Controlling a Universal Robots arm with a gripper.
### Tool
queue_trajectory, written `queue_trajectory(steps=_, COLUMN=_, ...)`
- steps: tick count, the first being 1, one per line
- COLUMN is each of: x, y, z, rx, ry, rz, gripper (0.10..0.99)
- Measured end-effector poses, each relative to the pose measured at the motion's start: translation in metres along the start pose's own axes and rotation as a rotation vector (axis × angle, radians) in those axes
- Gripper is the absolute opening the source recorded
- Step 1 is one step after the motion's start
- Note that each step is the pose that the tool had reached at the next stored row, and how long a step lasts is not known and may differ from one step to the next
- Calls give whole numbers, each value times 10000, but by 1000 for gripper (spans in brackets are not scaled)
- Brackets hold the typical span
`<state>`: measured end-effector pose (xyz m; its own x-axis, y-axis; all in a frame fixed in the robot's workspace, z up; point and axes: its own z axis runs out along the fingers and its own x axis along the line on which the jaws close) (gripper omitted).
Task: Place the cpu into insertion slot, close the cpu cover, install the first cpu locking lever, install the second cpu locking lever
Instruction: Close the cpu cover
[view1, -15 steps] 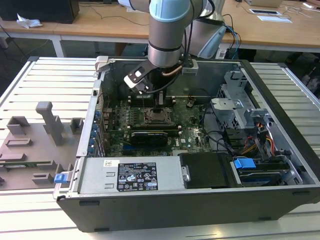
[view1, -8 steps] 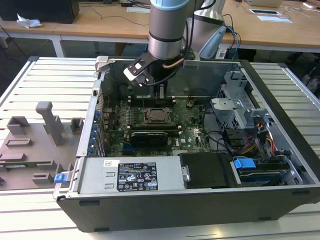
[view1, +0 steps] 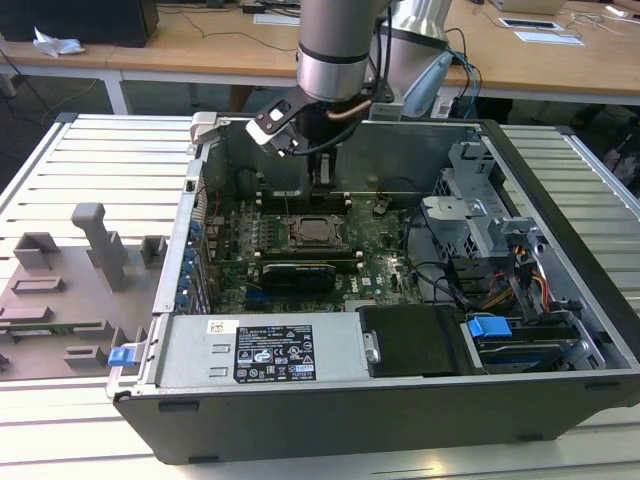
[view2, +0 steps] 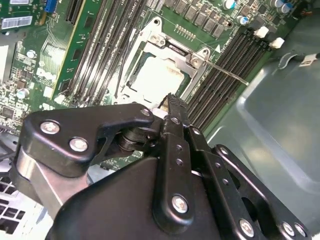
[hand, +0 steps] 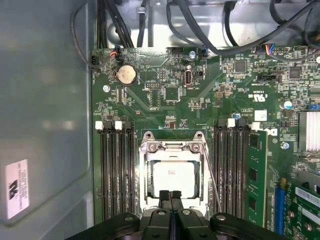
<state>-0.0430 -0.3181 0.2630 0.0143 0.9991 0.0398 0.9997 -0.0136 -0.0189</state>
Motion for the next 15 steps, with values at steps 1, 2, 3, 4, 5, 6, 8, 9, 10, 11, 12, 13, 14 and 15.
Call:
queue_trajectory(steps=1, x=1, y=0, z=-27, rx=0, ry=0, rz=0, gripper=106)
queue_trajectory(steps=2, x=2, y=-1, z=-56, rx=0, ry=0, rz=0, gripper=106)
queue_trajectory(steps=3, x=3, y=-1, z=-71, rx=0, ry=0, rz=0, gripper=106)
queue_trajectory(steps=4, x=4, y=-2, z=-90, rx=0, ry=0, rz=0, gripper=106)
queue_trajectory(steps=5, x=5, y=-2, z=-127, rx=0, ry=-1, rz=0, gripper=106)
queue_trajectory(steps=6, x=6, y=-3, z=-145, rx=0, ry=0, rz=0, gripper=106)
queue_trajectory(steps=8, x=7, y=-3, z=-183, rx=0, ry=0, rz=0, gripper=106)
queue_trajectory(steps=9, x=8, y=-4, z=-191, rx=1, ry=0, rz=0, gripper=106)
queue_trajectory(steps=10, x=8, y=-4, z=-192, rx=-1, ry=2, rz=0, gripper=106)
queue_trajectory(steps=11, x=8, y=-3, z=-192, rx=-2, ry=4, rz=0, gripper=106)
queue_trajectory(steps=12, x=8, y=-3, z=-192, rx=-1, ry=2, rz=0, gripper=106)
queue_trajectory(steps=13, x=8, y=-4, z=-193, rx=0, ry=0, rz=0, gripper=106)
queue_trajectory(steps=14, x=8, y=-4, z=-194, rx=0, ry=0, rz=0, gripper=106)
queue_trajectory(steps=15, x=8, y=-4, z=-193, rx=0, ry=1, rz=0, gripper=106)
